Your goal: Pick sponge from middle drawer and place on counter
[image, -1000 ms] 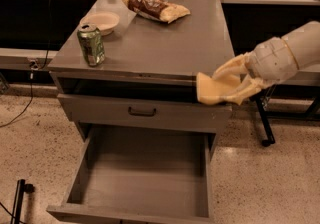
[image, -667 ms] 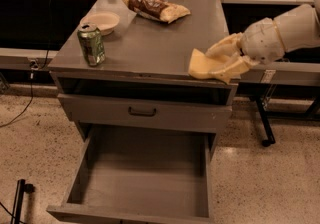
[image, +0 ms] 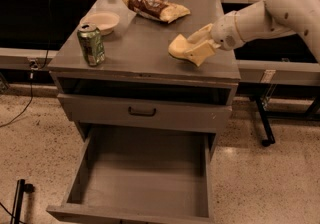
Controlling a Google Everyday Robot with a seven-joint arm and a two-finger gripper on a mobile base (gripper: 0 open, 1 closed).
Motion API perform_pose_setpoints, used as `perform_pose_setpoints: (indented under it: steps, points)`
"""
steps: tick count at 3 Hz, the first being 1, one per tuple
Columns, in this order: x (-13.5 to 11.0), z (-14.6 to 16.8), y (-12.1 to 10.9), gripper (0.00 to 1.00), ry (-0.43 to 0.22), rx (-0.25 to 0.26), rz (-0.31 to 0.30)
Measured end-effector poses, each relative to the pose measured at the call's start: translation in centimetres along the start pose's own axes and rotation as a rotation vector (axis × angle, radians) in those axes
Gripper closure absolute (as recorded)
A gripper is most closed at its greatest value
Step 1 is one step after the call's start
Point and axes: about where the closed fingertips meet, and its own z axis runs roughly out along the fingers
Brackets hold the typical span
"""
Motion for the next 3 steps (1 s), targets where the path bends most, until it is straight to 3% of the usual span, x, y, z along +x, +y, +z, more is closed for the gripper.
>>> perform_pose_setpoints:
  steps: [1,2,3]
  points:
    - [0.1,3.5,-2.5,1.0,0.034,0.007,0.104]
    - [0.3,5.3,-3.6,0.82,0.069,-0.012,0.144]
    - [0.2,5.6,-3.6,0.59,0.068,-0.015,0.144]
